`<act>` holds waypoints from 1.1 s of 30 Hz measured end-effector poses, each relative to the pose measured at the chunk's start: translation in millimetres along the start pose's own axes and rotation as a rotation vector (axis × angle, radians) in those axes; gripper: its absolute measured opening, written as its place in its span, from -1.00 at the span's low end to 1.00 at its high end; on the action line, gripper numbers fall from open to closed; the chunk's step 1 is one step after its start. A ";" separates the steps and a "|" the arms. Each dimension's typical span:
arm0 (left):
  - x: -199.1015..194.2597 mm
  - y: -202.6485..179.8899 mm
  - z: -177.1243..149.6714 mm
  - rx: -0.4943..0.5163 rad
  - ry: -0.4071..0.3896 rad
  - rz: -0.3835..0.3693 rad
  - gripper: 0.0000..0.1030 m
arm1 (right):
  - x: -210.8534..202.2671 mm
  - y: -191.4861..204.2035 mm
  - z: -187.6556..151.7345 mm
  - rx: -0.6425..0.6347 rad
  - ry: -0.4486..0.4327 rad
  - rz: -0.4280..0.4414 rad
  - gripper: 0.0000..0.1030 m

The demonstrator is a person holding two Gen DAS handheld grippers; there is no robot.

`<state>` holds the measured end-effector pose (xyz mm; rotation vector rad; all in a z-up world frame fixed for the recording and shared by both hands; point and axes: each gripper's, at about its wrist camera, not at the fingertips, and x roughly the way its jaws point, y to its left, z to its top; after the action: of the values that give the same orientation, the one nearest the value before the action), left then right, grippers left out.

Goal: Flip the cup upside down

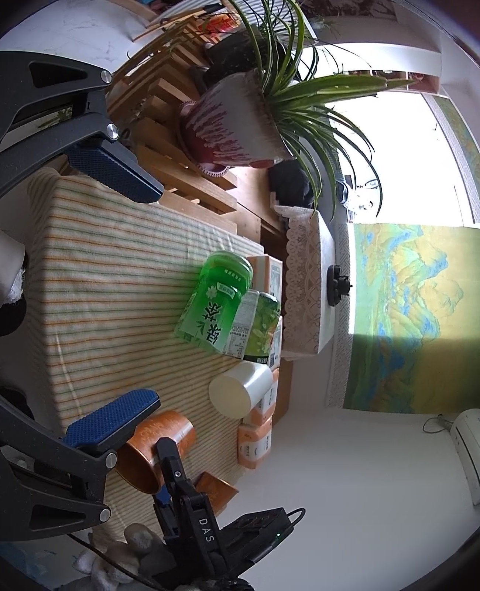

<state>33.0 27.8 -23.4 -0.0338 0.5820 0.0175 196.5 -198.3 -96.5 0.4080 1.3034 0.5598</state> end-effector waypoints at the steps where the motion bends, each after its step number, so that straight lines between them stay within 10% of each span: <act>1: 0.2 -1.9 0.5 0.001 0.003 -0.005 0.99 | 0.2 0.1 -0.1 -0.002 -0.002 0.002 0.27; 21: 37.6 -11.1 41.2 0.033 0.174 -0.145 0.99 | -55.7 -1.5 -48.8 -0.068 -0.207 -0.051 0.31; 33: 78.5 -45.4 61.1 0.184 0.401 -0.256 0.99 | -92.0 5.3 -113.4 -0.180 -0.447 -0.330 0.31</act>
<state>133.4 -14.8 -14.3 0.0686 0.9747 -0.2973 70.1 -252.2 -46.8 0.1496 0.8567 0.2815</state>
